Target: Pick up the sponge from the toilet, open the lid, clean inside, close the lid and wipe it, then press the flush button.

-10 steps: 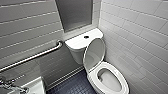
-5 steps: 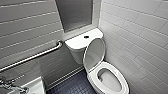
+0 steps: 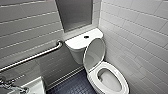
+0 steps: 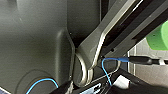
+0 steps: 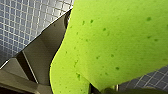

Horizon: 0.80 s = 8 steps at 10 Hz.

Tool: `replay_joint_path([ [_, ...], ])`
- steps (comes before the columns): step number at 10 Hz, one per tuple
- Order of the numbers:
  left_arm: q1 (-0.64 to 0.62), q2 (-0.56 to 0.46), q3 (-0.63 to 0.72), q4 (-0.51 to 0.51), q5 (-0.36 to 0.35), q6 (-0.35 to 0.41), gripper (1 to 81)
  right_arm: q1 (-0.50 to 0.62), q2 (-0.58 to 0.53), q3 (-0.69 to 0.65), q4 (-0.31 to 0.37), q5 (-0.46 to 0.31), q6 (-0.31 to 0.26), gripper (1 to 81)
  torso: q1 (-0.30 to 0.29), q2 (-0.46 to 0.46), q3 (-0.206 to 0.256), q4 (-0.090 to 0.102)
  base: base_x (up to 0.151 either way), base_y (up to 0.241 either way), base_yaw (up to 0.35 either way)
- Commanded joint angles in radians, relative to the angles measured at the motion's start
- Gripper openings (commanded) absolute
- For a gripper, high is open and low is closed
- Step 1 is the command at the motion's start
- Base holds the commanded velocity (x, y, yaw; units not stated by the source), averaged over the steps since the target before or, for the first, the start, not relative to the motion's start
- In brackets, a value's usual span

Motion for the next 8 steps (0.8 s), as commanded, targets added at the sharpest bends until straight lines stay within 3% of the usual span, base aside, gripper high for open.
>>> replay_joint_path([
  [1, 0.003, -0.003, -0.04, -0.086, 0.007, -0.015, 81.1, 0.16, -0.092, 0.184, -0.214, -0.085, -0.014, 1.0, 0.0, 0.0, 0.0, 0.0, 0.0, 0.0, 0.0],
  [3, 0.006, 0.013, -0.088, -0.2, 0.01, -0.015, 81.1, 0.263, -0.123, 0.261, -0.157, -0.09, -0.007, 1.0, 0.0, 0.0, 0.0, 0.0, 0.0, 0.0, 0.0],
  [6, 0.031, 0.064, -0.179, -0.192, -0.009, 0.034, 81.1, 0.401, -0.17, 0.345, -0.063, -0.106, -0.009, 1.0, 0.0, 0.0, 0.0, 0.0, 0.0, 0.0, 0.0],
  [8, 0.043, 0.105, -0.248, -0.32, -0.009, 0.259, 81.1, 0.464, -0.193, 0.355, -0.034, -0.134, -0.009, 1.0, 0.0, 0.0, 0.0, 0.0, 0.0, 0.0, 0.0],
])
